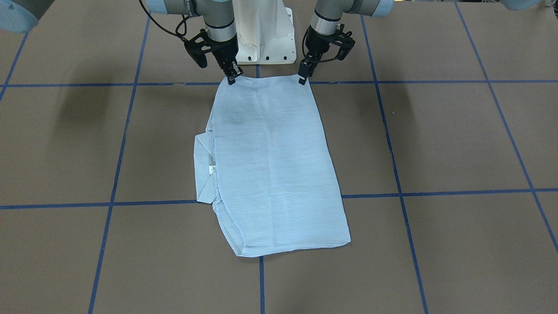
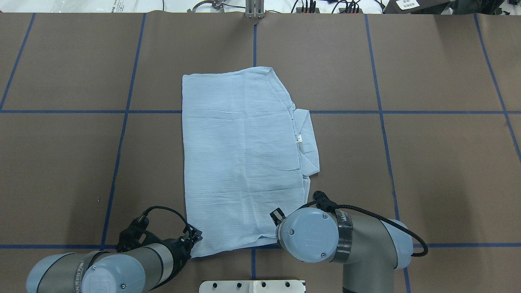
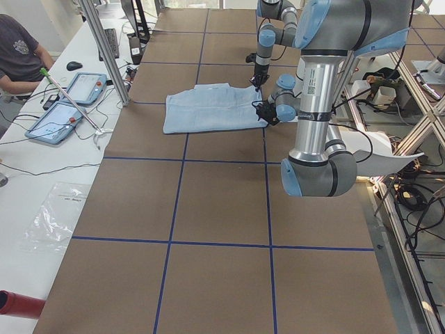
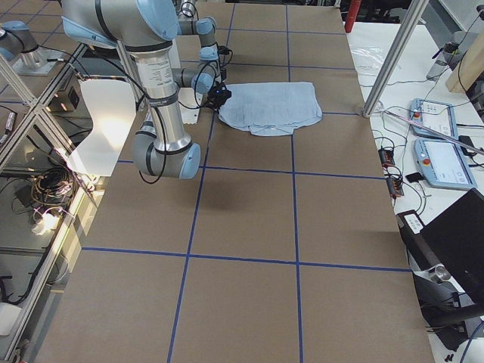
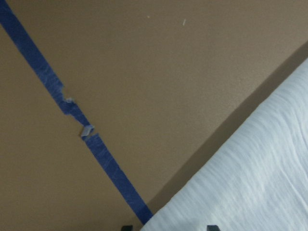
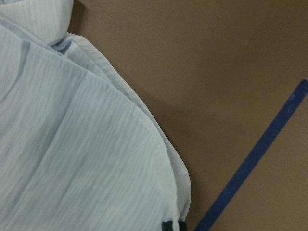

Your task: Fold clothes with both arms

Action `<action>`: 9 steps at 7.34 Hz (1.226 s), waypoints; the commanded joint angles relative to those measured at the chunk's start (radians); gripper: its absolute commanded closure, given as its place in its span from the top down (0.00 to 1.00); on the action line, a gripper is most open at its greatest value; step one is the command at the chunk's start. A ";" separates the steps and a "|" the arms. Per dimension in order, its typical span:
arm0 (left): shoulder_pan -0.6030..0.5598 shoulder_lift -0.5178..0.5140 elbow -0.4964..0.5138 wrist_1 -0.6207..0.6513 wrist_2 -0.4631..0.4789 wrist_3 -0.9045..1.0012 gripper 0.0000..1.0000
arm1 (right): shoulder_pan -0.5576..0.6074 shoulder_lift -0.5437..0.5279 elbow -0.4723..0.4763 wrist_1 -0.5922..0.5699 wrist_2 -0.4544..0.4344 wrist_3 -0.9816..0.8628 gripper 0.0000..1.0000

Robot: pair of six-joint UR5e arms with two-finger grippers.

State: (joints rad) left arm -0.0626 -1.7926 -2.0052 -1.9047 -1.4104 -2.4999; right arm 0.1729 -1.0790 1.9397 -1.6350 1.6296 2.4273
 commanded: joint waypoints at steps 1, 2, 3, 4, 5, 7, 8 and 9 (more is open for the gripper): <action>0.017 0.001 -0.001 0.003 0.001 0.001 0.59 | 0.000 0.001 -0.001 -0.006 -0.001 0.000 0.00; 0.018 0.001 0.000 0.001 -0.001 0.001 0.59 | 0.000 0.002 0.001 -0.006 -0.001 0.001 0.00; 0.018 0.001 0.006 0.001 -0.001 0.001 0.59 | -0.001 0.002 0.001 -0.006 -0.001 0.001 0.00; 0.020 -0.001 0.010 0.001 -0.001 0.001 0.57 | -0.001 0.002 0.001 -0.006 -0.001 0.001 0.00; 0.020 -0.004 0.013 0.001 -0.002 -0.004 0.46 | -0.001 0.002 0.001 -0.006 -0.001 0.001 0.00; 0.018 -0.014 0.014 0.003 -0.001 -0.005 0.00 | -0.001 0.002 0.001 -0.006 -0.001 0.001 0.00; 0.018 -0.014 0.011 0.006 -0.001 -0.001 0.00 | -0.001 0.001 -0.001 -0.006 -0.001 0.001 0.00; 0.018 -0.014 -0.001 0.021 -0.002 0.001 0.00 | -0.001 0.001 -0.001 -0.006 -0.001 0.001 0.00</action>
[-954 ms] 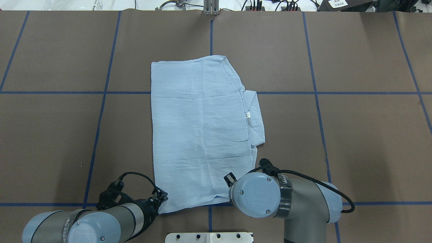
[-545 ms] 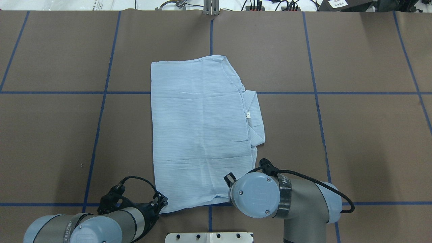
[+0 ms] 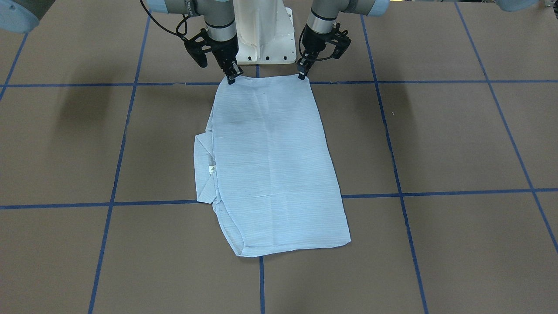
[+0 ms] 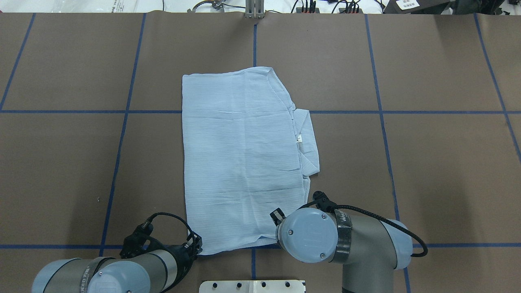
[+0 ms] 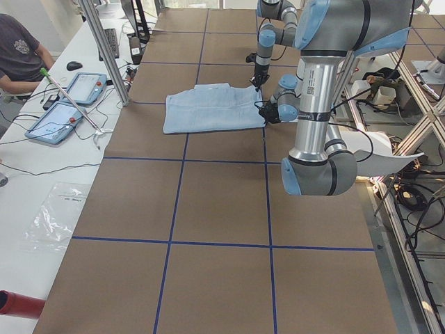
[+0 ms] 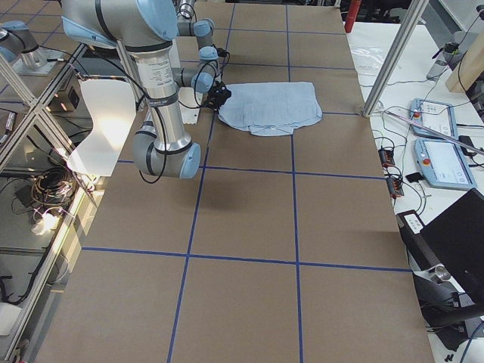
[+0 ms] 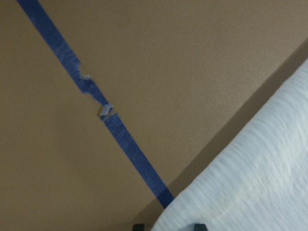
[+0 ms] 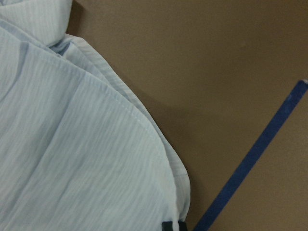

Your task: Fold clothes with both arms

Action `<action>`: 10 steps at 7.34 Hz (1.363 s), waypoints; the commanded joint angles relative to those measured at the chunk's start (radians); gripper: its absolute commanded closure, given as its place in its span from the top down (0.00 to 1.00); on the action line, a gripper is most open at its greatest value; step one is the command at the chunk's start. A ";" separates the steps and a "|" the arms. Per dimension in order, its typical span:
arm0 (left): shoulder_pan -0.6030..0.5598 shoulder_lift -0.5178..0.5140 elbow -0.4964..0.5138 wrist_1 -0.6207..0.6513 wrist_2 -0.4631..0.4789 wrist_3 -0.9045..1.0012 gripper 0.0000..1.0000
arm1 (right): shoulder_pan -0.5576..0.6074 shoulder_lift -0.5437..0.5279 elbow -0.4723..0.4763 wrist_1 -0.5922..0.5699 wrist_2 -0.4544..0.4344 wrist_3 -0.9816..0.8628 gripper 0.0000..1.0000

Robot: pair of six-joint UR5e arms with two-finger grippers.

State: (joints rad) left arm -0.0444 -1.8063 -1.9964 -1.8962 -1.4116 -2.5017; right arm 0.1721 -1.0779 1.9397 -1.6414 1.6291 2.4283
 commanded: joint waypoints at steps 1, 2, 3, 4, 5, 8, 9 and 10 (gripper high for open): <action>0.000 -0.004 -0.018 0.012 -0.001 0.004 0.00 | 0.000 0.000 0.005 0.000 0.000 0.005 0.00; 0.000 -0.001 -0.069 0.014 -0.001 0.004 0.00 | 0.003 -0.008 0.021 0.000 -0.002 0.012 0.00; 0.000 0.001 -0.141 0.029 -0.003 0.003 0.00 | -0.009 -0.017 0.078 -0.006 -0.011 0.017 0.00; 0.000 0.001 -0.209 0.049 -0.006 -0.005 0.00 | -0.041 -0.025 0.144 -0.076 -0.023 0.061 0.00; 0.000 0.001 -0.255 0.074 -0.007 -0.011 0.00 | -0.063 -0.023 0.201 -0.140 -0.047 0.067 0.00; -0.055 -0.002 -0.366 0.083 -0.038 0.009 0.00 | 0.032 -0.008 0.258 -0.186 -0.032 0.063 0.00; -0.152 -0.011 -0.360 0.129 -0.093 0.144 0.00 | 0.070 -0.001 0.246 -0.178 -0.031 0.042 0.00; -0.263 -0.049 -0.323 0.181 -0.151 0.294 0.00 | 0.125 0.024 0.222 -0.175 -0.031 -0.027 0.00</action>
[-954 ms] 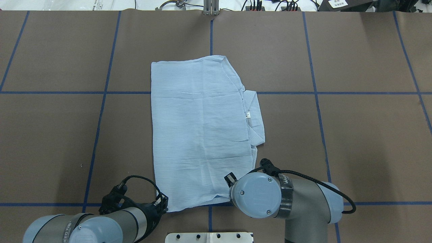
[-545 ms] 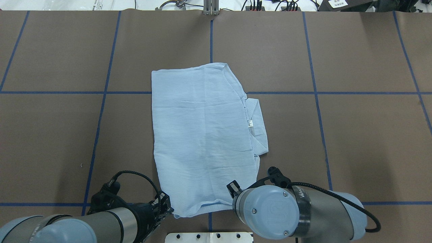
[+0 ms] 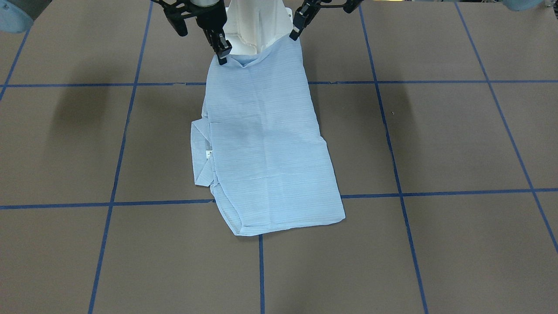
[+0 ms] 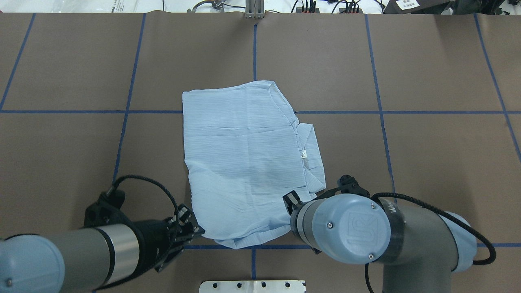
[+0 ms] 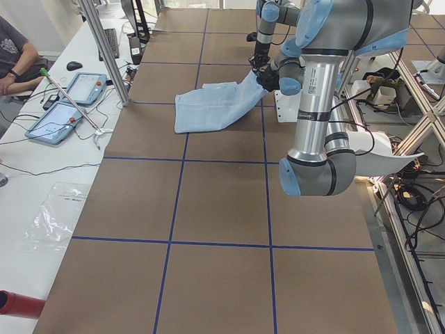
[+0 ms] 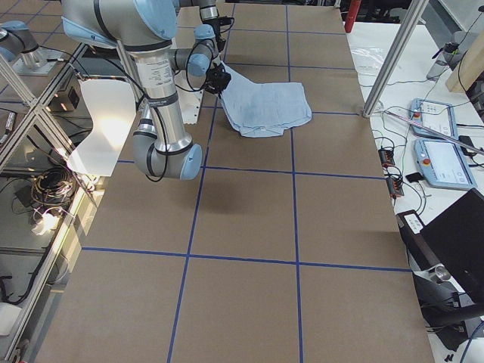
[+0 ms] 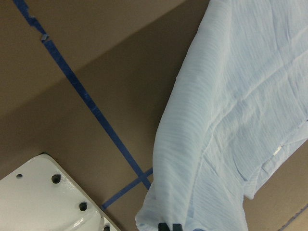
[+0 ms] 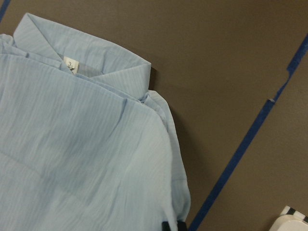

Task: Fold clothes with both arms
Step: 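Lift the near edge with both grippers and fold it over toward the collar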

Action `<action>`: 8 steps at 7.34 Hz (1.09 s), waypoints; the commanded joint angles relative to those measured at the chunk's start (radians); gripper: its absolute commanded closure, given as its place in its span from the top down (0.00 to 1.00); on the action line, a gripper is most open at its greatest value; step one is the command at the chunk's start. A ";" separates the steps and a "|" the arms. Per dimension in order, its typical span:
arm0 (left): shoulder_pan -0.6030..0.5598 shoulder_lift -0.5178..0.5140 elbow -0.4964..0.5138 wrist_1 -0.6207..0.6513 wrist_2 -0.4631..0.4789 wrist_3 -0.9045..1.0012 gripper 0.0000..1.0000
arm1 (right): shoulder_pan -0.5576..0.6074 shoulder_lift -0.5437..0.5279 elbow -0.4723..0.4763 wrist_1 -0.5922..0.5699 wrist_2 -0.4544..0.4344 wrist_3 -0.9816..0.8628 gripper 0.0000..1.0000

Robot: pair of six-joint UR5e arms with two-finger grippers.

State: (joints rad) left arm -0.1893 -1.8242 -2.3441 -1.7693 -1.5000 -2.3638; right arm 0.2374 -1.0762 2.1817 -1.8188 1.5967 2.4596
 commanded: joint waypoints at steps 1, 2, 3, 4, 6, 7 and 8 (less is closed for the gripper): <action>-0.198 -0.096 0.129 0.066 -0.119 0.251 0.00 | 0.121 0.086 -0.111 0.004 0.014 -0.109 0.00; -0.256 -0.145 0.202 0.067 -0.147 0.306 0.00 | 0.185 0.138 -0.211 0.056 0.064 -0.151 0.00; -0.312 -0.158 0.250 0.054 -0.164 0.349 0.00 | 0.233 0.156 -0.311 0.141 0.098 -0.169 0.00; -0.338 -0.179 0.322 0.042 -0.169 0.433 0.00 | 0.282 0.194 -0.392 0.191 0.141 -0.216 0.00; -0.439 -0.259 0.527 -0.088 -0.222 0.477 0.00 | 0.353 0.336 -0.636 0.246 0.176 -0.273 0.00; -0.471 -0.288 0.657 -0.183 -0.223 0.497 0.00 | 0.388 0.387 -0.775 0.333 0.205 -0.298 0.00; -0.510 -0.341 0.783 -0.250 -0.224 0.526 0.00 | 0.420 0.444 -0.894 0.382 0.219 -0.347 0.00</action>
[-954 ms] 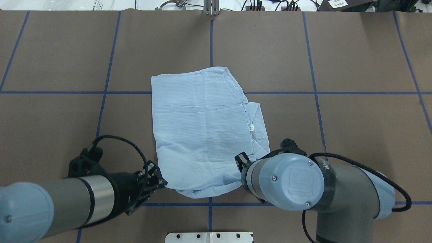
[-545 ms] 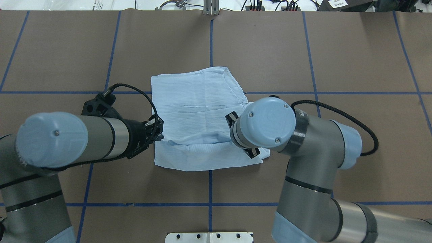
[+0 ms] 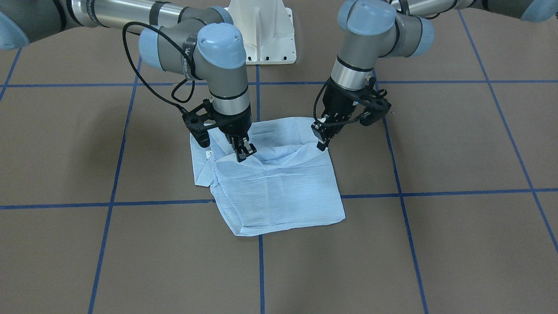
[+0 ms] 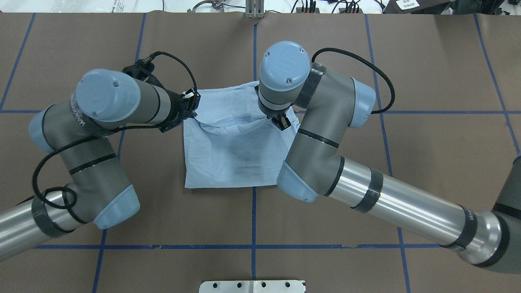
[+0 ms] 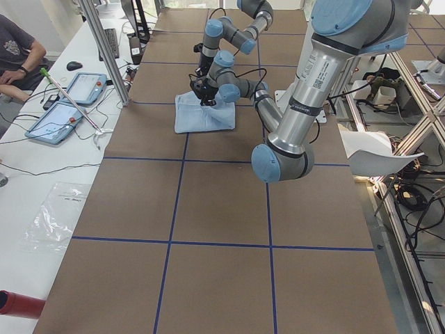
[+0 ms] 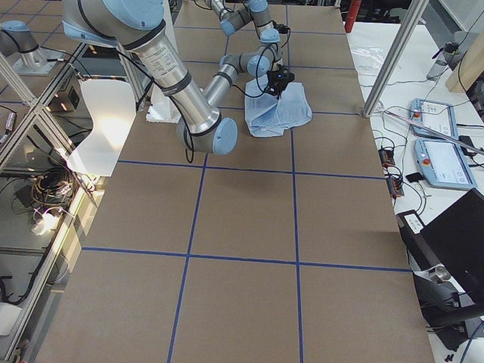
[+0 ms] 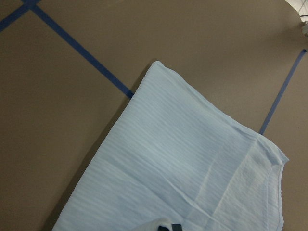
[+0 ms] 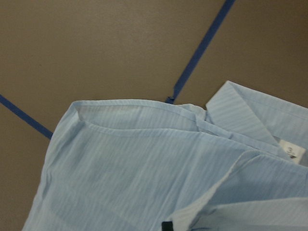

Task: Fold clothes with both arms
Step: 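Lift the near edge with both grippers and fold it over toward the collar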

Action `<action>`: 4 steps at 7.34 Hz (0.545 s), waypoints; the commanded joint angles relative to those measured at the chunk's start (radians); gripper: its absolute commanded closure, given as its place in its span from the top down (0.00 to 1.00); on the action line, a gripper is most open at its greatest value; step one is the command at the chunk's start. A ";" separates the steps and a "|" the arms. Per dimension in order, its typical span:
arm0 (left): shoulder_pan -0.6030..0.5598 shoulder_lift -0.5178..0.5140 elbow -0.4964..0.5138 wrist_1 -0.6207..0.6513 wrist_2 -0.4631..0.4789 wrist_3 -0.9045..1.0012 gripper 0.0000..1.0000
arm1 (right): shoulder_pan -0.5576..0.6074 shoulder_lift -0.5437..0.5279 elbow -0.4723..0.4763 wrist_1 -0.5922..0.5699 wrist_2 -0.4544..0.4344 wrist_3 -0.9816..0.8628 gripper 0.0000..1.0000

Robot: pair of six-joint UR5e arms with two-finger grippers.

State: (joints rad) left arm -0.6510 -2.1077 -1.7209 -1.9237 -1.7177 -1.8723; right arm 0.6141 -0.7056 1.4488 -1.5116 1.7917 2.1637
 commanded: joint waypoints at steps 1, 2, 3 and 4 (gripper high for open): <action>-0.079 -0.087 0.255 -0.139 -0.006 0.076 0.00 | 0.061 0.119 -0.250 0.099 0.044 -0.077 0.00; -0.099 -0.089 0.298 -0.191 -0.006 0.090 0.00 | 0.068 0.133 -0.328 0.188 0.045 -0.084 0.00; -0.105 -0.104 0.334 -0.199 -0.006 0.107 0.00 | 0.076 0.158 -0.388 0.226 0.045 -0.094 0.00; -0.107 -0.109 0.365 -0.218 -0.006 0.110 0.00 | 0.076 0.163 -0.413 0.235 0.045 -0.114 0.00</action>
State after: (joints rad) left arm -0.7503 -2.2058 -1.4026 -2.1154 -1.7241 -1.7743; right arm 0.6853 -0.5598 1.0906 -1.3093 1.8350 2.0713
